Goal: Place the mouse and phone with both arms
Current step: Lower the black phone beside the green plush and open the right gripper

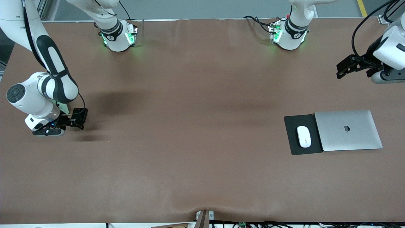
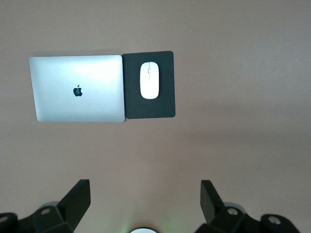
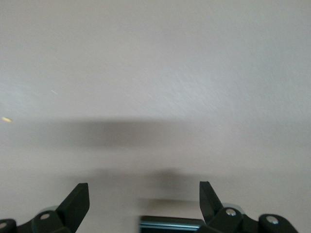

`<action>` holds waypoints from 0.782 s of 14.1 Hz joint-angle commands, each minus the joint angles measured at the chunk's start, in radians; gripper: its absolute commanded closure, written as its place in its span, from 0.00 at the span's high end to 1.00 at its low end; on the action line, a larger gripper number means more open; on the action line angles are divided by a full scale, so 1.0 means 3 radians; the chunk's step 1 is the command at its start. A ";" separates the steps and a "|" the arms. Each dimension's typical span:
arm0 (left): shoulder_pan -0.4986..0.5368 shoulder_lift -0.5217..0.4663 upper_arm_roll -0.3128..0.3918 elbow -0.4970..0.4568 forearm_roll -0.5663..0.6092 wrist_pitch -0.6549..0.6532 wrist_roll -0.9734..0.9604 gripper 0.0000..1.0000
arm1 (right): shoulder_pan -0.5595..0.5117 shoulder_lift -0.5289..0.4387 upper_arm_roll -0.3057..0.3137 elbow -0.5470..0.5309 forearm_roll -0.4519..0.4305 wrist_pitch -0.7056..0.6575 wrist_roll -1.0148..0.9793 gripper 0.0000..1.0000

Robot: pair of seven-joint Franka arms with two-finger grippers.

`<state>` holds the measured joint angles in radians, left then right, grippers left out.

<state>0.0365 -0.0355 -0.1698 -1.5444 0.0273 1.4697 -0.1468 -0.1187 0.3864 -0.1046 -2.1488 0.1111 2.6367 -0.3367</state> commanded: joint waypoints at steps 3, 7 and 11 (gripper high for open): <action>0.0011 -0.0092 0.0060 -0.0119 -0.0025 0.0000 0.0003 1.00 | 0.0201 -0.0387 -0.0014 0.0055 -0.0022 -0.0555 0.0400 1.00; 0.0026 -0.0025 0.0060 -0.0006 -0.0020 0.0000 -0.0012 1.00 | 0.0206 -0.0577 -0.0014 0.0580 -0.0048 -0.1638 0.0606 1.00; 0.0026 -0.0010 0.0060 0.0055 -0.0020 0.0000 -0.0032 1.00 | 0.0252 -0.1072 0.0001 0.0761 -0.0058 -0.2294 0.0912 1.00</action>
<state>0.0442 -0.0472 -0.1533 -1.5604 0.0273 1.4719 -0.1477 -0.0574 0.1537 -0.1057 -1.9113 0.1107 2.0152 -0.1233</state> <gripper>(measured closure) 0.000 0.000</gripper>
